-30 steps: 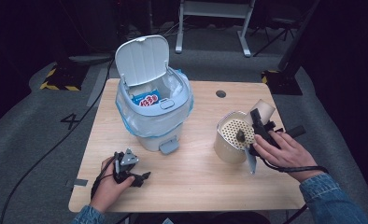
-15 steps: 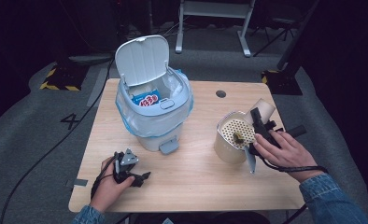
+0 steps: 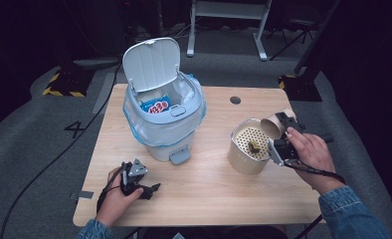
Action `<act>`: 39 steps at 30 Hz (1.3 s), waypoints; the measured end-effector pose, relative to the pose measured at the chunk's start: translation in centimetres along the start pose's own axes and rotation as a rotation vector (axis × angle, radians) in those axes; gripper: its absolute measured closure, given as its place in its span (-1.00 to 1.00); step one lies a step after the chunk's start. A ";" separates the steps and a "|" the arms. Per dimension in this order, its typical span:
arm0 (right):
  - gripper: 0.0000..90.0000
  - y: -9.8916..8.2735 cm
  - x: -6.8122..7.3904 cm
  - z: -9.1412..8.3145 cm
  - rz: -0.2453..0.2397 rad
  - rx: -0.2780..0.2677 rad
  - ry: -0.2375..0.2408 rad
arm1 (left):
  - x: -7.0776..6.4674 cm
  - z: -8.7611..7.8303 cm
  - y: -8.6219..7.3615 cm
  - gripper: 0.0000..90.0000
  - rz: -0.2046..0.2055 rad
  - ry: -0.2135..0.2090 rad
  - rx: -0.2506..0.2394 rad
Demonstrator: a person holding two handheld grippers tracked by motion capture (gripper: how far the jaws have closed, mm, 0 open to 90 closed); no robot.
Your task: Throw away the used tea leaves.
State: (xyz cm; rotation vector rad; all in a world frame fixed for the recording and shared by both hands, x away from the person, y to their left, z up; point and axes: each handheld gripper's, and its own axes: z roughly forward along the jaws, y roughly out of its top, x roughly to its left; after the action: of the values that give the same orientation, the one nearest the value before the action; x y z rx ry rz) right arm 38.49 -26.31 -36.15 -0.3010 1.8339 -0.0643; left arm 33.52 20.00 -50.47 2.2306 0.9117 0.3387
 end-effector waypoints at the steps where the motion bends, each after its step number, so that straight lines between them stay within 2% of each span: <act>1: -0.28 -0.3 -0.2 0.0 0.050 -0.014 0.024 | 0.0 0.0 0.0 -0.70 0.000 0.000 0.000; 4: -0.29 -1.1 -0.7 0.2 0.208 -0.062 0.088 | 0.0 0.0 0.0 -0.70 0.000 0.000 0.000; 6: -0.29 -1.6 -0.9 0.3 0.358 -0.106 0.140 | 0.0 0.0 0.0 -0.70 0.000 0.000 0.000; 12: -0.30 -3.3 -1.3 0.7 0.717 -0.183 0.288 | 0.0 0.0 0.0 -0.70 -0.001 -0.001 0.000; 14: -0.31 -3.8 -1.4 0.9 0.865 -0.216 0.358 | 0.0 0.0 0.0 -0.70 -0.001 -0.001 0.000; 15: -0.32 -4.2 -1.5 0.9 0.957 -0.230 0.411 | 0.0 0.0 0.0 -0.70 0.000 0.000 0.000; 16: -0.32 -4.2 -1.5 0.9 0.957 -0.230 0.411 | 0.0 0.0 0.0 -0.70 0.000 0.000 0.000; 17: -0.32 -4.7 -1.5 1.1 1.123 -0.288 0.470 | 0.0 0.0 0.0 -0.70 0.000 0.000 0.000; 20: -0.32 -5.1 -1.6 1.3 1.250 -0.315 0.547 | 0.0 0.0 0.0 -0.70 0.000 -0.001 -0.001; 24: -0.33 -5.9 -1.6 1.9 1.375 -0.389 0.626 | 0.0 0.0 0.0 -0.70 -0.001 -0.001 0.000; 27: -0.33 -6.5 -1.6 2.1 1.414 -0.439 0.665 | 0.0 0.0 0.0 -0.70 -0.001 -0.001 0.000; 30: -0.33 -6.8 -1.8 2.3 1.424 -0.464 0.681 | 0.0 0.0 0.0 -0.70 -0.001 -0.002 -0.001; 32: -0.33 -7.0 -1.9 2.4 1.426 -0.480 0.670 | 0.0 0.0 0.0 -0.70 -0.001 -0.001 0.000; 39: -0.33 -7.0 -2.6 2.6 1.406 -0.478 0.666 | 0.0 0.0 0.0 -0.70 -0.003 -0.001 0.001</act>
State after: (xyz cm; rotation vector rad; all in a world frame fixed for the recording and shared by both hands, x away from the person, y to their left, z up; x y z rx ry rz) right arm 42.83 -32.12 -33.05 0.8197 2.3024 1.3859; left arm 33.52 20.00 -50.47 2.2300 0.9141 0.3360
